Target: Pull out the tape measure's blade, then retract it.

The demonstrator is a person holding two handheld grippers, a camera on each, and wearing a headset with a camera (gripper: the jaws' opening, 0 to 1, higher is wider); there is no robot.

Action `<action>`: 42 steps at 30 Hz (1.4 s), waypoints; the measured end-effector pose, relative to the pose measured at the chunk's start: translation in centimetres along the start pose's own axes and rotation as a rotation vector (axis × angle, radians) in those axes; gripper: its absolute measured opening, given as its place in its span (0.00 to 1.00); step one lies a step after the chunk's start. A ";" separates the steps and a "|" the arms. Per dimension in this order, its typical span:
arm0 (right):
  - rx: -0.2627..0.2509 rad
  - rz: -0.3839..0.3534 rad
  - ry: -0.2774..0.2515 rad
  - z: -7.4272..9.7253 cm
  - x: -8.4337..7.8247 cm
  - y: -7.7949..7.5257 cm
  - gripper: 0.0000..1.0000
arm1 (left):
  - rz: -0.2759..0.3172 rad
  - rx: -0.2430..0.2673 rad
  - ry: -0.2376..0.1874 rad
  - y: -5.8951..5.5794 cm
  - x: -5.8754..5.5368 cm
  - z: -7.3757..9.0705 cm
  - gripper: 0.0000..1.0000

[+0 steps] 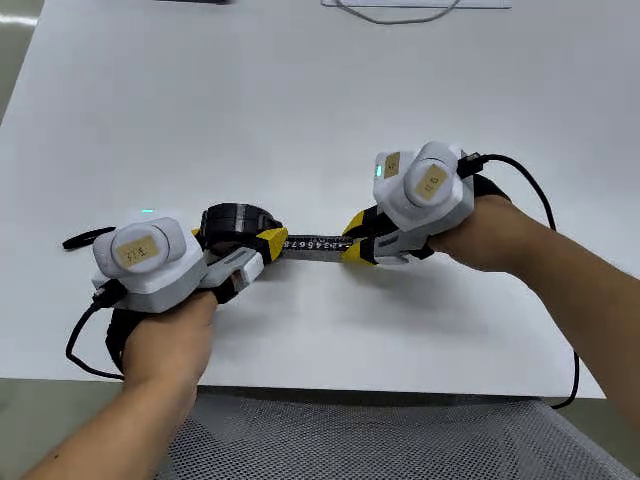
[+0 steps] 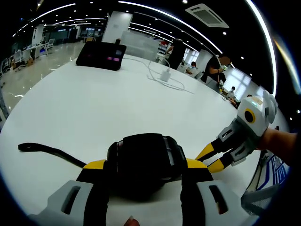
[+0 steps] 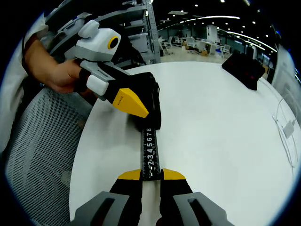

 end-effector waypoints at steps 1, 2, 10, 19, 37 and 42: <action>0.001 0.000 -0.002 -0.1 0.1 0.0 0.10 | 0.000 0.000 0.000 0.0 0.0 0.0 0.57; 0.004 -0.001 -0.005 -0.2 0.2 0.1 0.10 | 0.003 -0.001 0.000 0.0 0.0 0.0 0.57; 0.019 -0.017 -0.028 -1.0 1.0 -0.1 0.10 | 0.015 -0.005 -0.002 0.1 0.0 0.1 0.57; 0.037 -0.015 -0.041 -2.5 2.2 0.2 0.10 | 0.025 -0.014 -0.005 0.2 0.0 0.2 0.57; 0.056 -0.013 -0.075 -4.7 4.0 0.7 0.10 | 0.032 -0.022 -0.011 0.2 0.0 0.2 0.57; 0.058 -0.013 -0.078 -4.7 3.9 0.6 0.10 | 0.033 -0.021 -0.012 0.3 -0.1 0.1 0.57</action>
Point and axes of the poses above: the centre of the closed fingertips' face, and the gripper's own axes: z roughly backward along the fingers, y roughly to its left, x roughly out of its top, the point moved 9 cm from there along z, roughly backward along the fingers, and after that the axes turned 14 degrees about -z, right-handed, at the moved point
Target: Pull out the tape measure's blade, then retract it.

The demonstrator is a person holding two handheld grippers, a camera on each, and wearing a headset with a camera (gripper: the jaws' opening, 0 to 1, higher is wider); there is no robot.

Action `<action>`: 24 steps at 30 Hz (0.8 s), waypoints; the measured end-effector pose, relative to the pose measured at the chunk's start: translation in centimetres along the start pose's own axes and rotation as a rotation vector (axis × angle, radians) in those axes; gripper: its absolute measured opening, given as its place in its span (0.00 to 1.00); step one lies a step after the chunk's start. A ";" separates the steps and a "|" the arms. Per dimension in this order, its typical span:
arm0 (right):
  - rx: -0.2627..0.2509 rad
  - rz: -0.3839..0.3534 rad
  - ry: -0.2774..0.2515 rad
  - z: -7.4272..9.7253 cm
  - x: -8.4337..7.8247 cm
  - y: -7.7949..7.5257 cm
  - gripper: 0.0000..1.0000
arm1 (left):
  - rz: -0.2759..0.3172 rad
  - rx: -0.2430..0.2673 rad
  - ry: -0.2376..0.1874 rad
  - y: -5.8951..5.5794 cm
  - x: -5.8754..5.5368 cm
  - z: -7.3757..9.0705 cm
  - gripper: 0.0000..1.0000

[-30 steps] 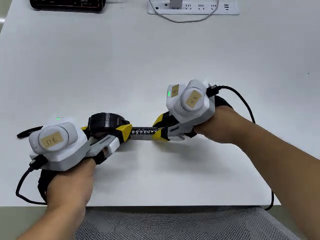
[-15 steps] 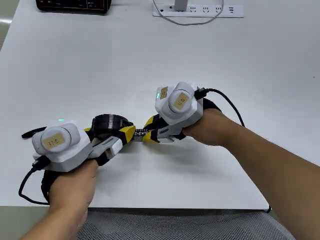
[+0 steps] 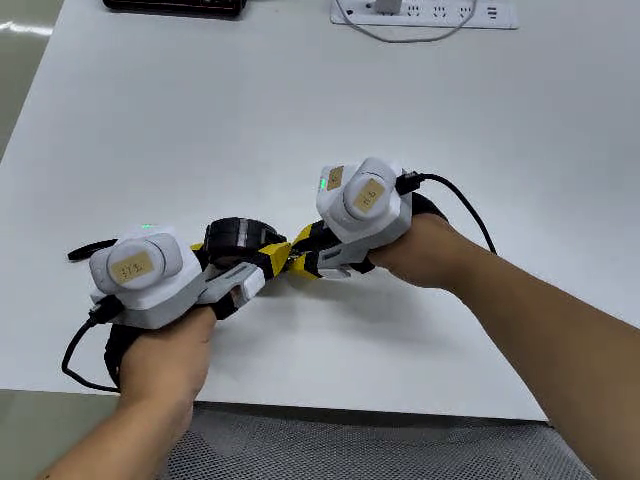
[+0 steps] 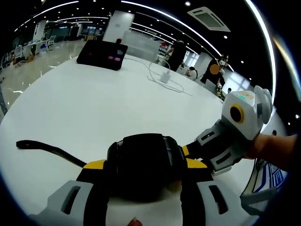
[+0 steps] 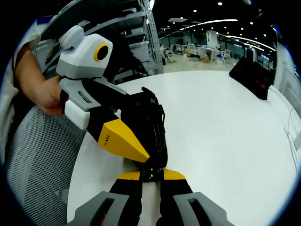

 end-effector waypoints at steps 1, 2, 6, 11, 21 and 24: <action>-0.001 0.001 -0.001 0.0 0.0 0.0 0.10 | 0.000 0.000 -0.001 0.0 0.0 0.0 0.57; -0.001 0.001 -0.002 0.0 0.0 0.0 0.11 | 0.000 0.001 -0.001 0.0 0.0 0.0 0.57; -0.009 0.003 -0.005 0.0 -0.1 0.1 0.11 | 0.000 0.002 -0.001 0.0 0.0 -0.1 0.58; -0.016 0.006 -0.002 -0.1 -0.1 0.2 0.12 | -0.001 0.003 -0.003 0.0 0.0 -0.1 0.59; -0.018 0.002 0.003 0.5 -0.6 0.3 0.20 | -0.006 0.002 -0.020 -0.1 0.0 0.0 0.60; -0.020 -0.005 -0.001 0.6 -0.8 0.4 0.22 | -0.008 0.000 -0.017 0.0 0.0 0.1 0.60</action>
Point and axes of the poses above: the centre of the closed fingertips' face, and the gripper's own axes: z roughly backward along the fingers, y roughly to its left, x roughly out of its top, the point moved 9 cm from there along z, roughly backward along the fingers, and after that the axes turned 14 degrees about -z, right-handed, at the moved point
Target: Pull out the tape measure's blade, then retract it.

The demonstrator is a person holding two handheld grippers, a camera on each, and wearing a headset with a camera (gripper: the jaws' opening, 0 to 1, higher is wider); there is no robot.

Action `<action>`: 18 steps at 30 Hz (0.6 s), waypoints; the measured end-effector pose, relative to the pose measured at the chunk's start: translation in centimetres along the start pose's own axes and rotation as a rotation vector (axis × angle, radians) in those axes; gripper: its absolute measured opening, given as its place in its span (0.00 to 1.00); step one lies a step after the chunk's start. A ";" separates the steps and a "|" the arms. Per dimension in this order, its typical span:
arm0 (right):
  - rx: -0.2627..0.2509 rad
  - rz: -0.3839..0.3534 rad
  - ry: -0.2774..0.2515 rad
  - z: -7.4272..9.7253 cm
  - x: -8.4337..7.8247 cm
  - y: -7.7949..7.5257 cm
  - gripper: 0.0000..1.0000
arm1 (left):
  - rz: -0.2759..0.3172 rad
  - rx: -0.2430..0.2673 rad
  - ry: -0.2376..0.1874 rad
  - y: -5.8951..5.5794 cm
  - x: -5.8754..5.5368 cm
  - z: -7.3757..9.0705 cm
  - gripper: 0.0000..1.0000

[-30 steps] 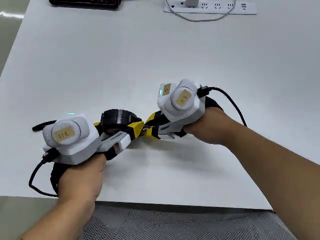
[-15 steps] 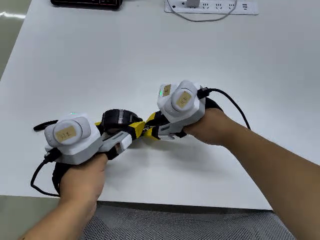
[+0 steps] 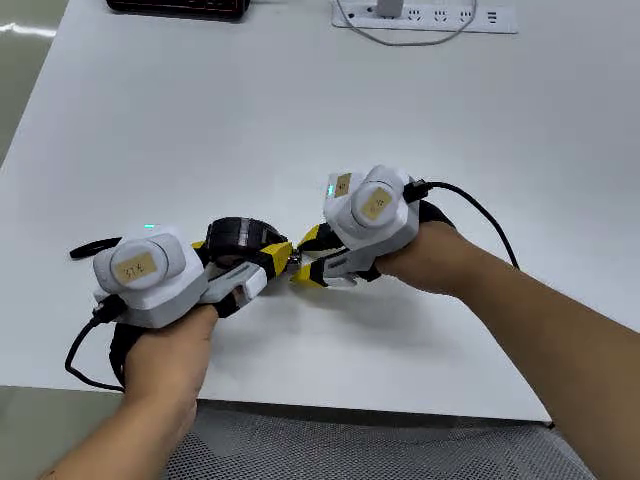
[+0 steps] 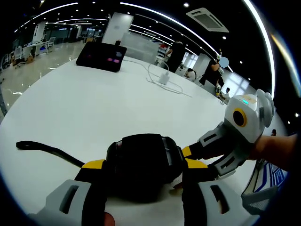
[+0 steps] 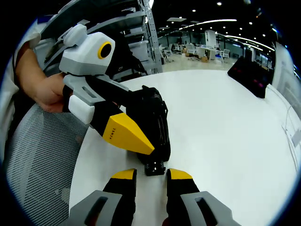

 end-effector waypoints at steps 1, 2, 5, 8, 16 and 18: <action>0.000 -0.006 -0.001 0.0 -0.1 0.1 0.23 | 0.000 0.000 0.001 0.0 0.0 0.0 0.61; 0.001 -0.009 -0.004 0.1 -0.1 0.1 0.23 | 0.000 -0.001 0.001 0.0 0.0 0.0 0.61; 0.000 -0.007 -0.002 0.1 -0.2 0.1 0.23 | -0.001 -0.001 0.001 -0.1 0.0 0.0 0.61; 0.005 -0.015 -0.021 0.4 -0.3 0.3 0.24 | -0.001 -0.003 -0.001 0.0 0.0 0.0 0.61; 0.010 -0.033 -0.050 0.7 -0.2 0.5 0.30 | -0.021 -0.011 -0.010 -0.4 0.0 0.0 0.66; 0.009 -0.034 -0.052 0.8 -0.2 0.6 0.31 | -0.022 -0.014 -0.010 -0.4 0.0 0.1 0.66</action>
Point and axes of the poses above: the centre of the closed fingertips' face, and the gripper's own axes: z roughly backward along the fingers, y roughly to its left, x roughly out of its top, the point moved 9 cm from there along z, roughly backward along the fingers, and after that the axes turned 14 degrees about -z, right-handed, at the moved point
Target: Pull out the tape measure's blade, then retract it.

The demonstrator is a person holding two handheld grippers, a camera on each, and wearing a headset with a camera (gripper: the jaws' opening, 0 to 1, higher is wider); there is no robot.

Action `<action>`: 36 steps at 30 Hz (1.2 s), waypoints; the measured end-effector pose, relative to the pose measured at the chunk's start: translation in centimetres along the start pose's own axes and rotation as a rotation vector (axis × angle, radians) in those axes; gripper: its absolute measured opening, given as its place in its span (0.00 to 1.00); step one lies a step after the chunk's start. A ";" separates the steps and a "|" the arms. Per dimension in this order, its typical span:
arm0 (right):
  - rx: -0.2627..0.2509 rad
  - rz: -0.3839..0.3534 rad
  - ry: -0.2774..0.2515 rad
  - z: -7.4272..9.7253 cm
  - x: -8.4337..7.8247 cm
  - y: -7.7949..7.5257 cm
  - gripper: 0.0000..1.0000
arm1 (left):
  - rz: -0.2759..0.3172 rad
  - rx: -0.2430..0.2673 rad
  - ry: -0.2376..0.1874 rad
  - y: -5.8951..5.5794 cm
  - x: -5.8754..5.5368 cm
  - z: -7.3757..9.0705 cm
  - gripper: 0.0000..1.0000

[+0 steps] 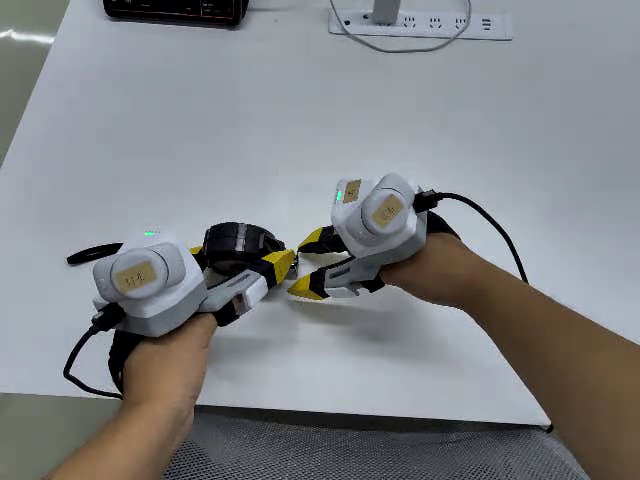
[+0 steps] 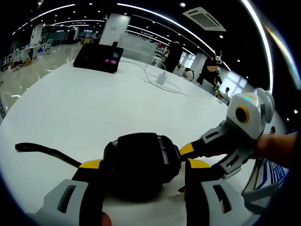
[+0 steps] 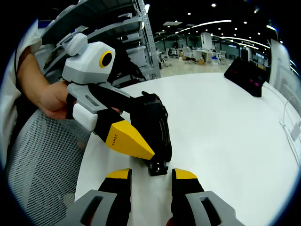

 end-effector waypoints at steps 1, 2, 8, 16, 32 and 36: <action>-0.002 0.000 -0.001 0.1 0.0 0.0 0.31 | -0.005 0.000 0.001 0.0 0.0 0.0 0.66; -0.002 0.000 -0.002 0.1 0.0 0.1 0.32 | -0.008 -0.001 0.002 0.0 0.0 0.1 0.66; -0.016 -0.014 -0.030 1.2 -0.3 0.4 0.40 | -0.082 -0.036 -0.013 -0.1 0.3 0.6 0.75; -0.027 -0.028 -0.064 2.5 -0.7 1.0 0.48 | -0.172 -0.058 -0.010 0.5 0.1 1.5 0.84; -0.064 -0.073 -0.116 5.6 -1.1 2.3 0.64 | -0.339 -0.120 -0.015 1.0 0.8 3.1 0.92; -0.083 -0.078 -0.121 6.5 -1.4 2.6 0.67 | -0.376 -0.125 -0.010 1.0 1.3 3.5 0.94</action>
Point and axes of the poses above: the centre of the closed fingertips' face, and the gripper's own axes: z roughly backward along the fingers, y roughly to its left, x roughly out of its top, the point moved 9 cm from there along z, roughly backward along the fingers, and after that the axes turned 14 degrees about -z, right-handed, at the moved point
